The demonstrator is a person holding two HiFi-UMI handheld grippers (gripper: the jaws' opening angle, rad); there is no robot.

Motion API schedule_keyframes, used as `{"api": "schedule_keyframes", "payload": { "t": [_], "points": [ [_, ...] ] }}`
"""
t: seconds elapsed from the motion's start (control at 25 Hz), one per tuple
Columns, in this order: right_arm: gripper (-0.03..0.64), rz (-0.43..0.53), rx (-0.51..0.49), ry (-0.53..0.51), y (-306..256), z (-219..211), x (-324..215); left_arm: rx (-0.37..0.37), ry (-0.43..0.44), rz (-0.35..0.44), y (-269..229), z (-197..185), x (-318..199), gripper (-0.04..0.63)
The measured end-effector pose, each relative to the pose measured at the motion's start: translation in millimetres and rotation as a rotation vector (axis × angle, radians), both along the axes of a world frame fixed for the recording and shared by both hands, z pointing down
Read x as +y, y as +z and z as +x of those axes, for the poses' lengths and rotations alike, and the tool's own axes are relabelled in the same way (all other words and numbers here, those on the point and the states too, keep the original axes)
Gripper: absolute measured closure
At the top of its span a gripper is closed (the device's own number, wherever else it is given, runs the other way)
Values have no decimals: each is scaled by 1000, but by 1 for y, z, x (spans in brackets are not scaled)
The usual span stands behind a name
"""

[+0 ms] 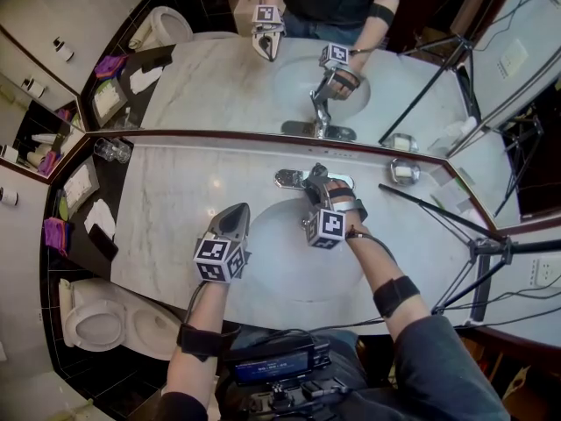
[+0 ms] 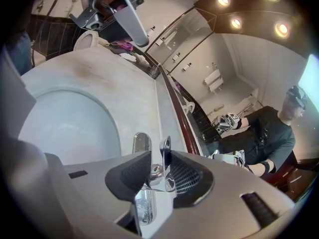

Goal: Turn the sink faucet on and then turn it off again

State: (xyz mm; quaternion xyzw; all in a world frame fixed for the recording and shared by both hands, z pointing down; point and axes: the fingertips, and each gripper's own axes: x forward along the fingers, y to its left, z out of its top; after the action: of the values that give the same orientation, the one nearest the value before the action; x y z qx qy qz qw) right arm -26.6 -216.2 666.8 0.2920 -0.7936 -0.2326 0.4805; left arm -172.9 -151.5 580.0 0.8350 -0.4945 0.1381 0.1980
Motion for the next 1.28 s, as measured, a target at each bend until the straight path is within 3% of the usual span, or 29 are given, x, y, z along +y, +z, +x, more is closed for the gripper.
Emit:
{"api": "schedule_keyframes", "payload": {
  "t": [0.32,0.76,1.04,1.28],
  "points": [
    [491,-32,75,-56,18,-11,18,-1,10,8,-4,7,-5,601],
    [489,-21,74,-58,19,-12,19,0,5,1,1,4,-1,601],
    [489,-19,149,-88,19,-8,22,-12,13,15,-10,4,0,600],
    [488,-36,134,-45,15,1,27,-17,13,44,-25,2,2,600]
  ]
}}
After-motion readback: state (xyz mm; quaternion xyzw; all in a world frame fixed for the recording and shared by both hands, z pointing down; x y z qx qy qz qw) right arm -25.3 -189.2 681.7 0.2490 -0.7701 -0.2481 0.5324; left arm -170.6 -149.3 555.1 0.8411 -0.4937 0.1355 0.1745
